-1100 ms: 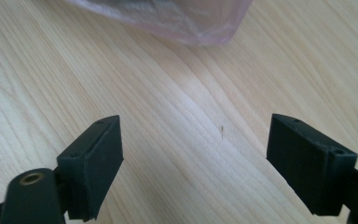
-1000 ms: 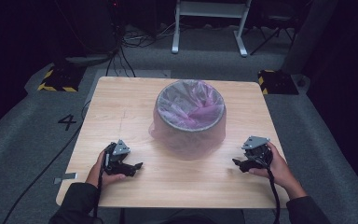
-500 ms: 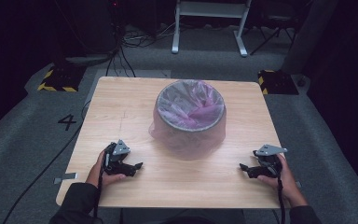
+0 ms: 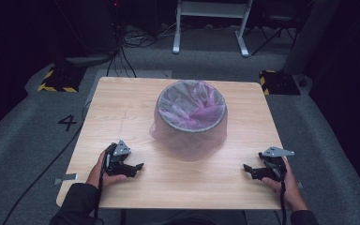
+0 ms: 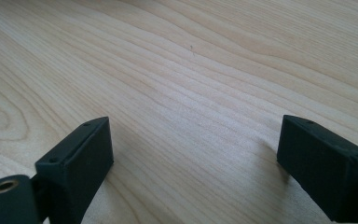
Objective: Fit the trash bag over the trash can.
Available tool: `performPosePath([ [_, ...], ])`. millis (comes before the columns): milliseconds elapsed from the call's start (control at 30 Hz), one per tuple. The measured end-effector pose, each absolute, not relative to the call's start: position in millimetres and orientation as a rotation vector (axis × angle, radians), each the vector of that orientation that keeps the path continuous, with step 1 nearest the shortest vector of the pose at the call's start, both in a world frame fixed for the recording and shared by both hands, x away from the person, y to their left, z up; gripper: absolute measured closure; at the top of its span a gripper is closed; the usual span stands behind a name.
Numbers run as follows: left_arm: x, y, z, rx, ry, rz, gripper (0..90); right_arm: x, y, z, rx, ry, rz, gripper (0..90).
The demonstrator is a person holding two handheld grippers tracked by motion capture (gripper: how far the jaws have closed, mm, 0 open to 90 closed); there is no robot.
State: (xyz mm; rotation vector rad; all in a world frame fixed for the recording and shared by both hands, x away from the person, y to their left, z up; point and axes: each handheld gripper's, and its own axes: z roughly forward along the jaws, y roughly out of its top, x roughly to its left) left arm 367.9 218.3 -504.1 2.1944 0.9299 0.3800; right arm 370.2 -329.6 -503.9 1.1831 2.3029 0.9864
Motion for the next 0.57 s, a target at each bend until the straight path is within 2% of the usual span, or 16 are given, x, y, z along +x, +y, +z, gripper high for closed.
performPosePath([
  [567, 369.5, 217.4, -503.9, 2.197, 0.928, 0.379, 14.3, 370.5, -329.2, -504.0, 1.199, 2.297, 0.979, 7.9],
])
